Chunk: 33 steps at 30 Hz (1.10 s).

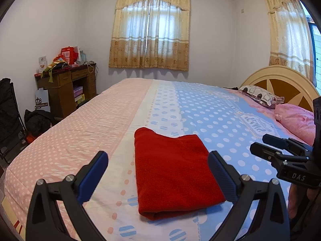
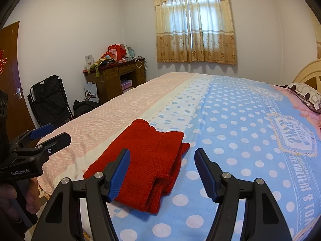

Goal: Fold small clothes

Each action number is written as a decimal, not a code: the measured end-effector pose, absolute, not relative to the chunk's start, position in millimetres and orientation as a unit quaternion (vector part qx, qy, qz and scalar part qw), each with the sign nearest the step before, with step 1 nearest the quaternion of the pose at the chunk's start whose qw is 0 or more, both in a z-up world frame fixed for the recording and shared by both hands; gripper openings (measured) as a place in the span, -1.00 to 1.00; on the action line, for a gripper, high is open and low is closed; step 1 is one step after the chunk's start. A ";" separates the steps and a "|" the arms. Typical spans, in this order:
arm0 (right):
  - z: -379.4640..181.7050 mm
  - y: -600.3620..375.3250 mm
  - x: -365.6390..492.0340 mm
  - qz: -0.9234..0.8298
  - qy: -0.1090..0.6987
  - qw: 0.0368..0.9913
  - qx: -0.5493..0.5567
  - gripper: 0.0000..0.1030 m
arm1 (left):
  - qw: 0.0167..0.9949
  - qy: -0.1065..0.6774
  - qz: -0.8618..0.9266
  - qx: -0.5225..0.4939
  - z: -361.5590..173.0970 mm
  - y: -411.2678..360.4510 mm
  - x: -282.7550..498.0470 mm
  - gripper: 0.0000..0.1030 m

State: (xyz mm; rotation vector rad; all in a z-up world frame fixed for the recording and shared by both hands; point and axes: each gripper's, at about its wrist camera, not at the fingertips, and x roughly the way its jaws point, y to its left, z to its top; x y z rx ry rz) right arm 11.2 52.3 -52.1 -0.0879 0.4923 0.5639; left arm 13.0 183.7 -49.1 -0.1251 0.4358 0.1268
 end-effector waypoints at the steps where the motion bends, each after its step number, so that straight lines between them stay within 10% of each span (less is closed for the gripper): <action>1: -52.3 52.3 11.2 0.276 0.241 0.930 -0.042 0.31 | 0.972 0.216 0.063 -0.062 -48.8 183.6 13.2 0.98; 33: -53.1 61.1 -1.7 0.282 0.226 0.932 -0.039 0.31 | 0.972 0.218 0.069 -0.058 -48.3 181.8 13.1 1.00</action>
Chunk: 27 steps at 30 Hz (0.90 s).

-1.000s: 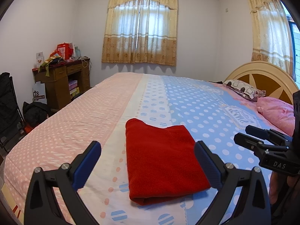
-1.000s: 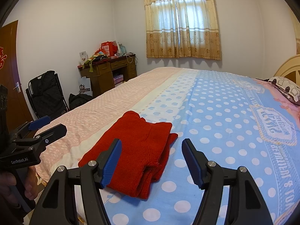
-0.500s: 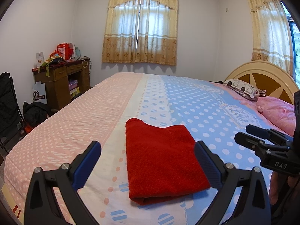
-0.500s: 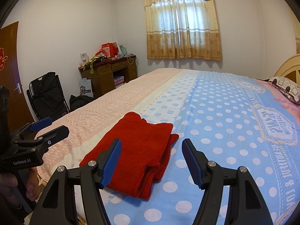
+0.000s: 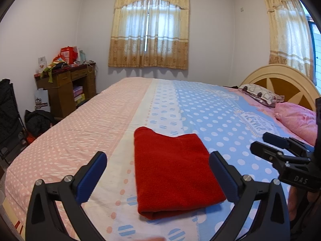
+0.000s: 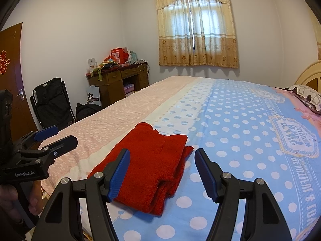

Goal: Fold small clothes

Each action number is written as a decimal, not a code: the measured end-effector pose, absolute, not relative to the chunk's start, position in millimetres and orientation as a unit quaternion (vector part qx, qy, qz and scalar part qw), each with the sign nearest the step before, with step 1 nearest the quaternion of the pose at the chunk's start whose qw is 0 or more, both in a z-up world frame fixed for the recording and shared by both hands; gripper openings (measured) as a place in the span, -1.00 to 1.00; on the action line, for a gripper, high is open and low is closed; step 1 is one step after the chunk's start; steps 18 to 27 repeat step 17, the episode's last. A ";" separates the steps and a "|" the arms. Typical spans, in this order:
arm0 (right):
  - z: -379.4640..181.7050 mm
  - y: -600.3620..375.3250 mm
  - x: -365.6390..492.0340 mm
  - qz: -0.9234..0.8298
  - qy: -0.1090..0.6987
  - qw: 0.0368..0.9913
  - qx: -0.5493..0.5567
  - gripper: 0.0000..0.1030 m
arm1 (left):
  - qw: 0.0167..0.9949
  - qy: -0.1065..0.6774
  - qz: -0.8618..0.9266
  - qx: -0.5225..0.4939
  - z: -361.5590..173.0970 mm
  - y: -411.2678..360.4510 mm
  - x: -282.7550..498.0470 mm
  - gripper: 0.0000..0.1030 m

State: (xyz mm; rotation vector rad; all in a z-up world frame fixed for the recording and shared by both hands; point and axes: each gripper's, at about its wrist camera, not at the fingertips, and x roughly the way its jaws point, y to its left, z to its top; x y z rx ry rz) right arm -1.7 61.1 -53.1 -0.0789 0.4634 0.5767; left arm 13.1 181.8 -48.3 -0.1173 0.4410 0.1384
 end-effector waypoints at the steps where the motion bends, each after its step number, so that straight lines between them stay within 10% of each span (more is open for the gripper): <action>1: -52.8 62.1 -2.4 0.283 0.226 0.931 -0.039 0.31 | 0.972 0.218 0.072 -0.057 -48.4 182.1 12.9 1.00; 27: -51.9 63.7 -3.8 0.288 0.228 0.929 -0.043 0.32 | 0.971 0.220 0.089 -0.040 -48.7 184.8 13.8 1.00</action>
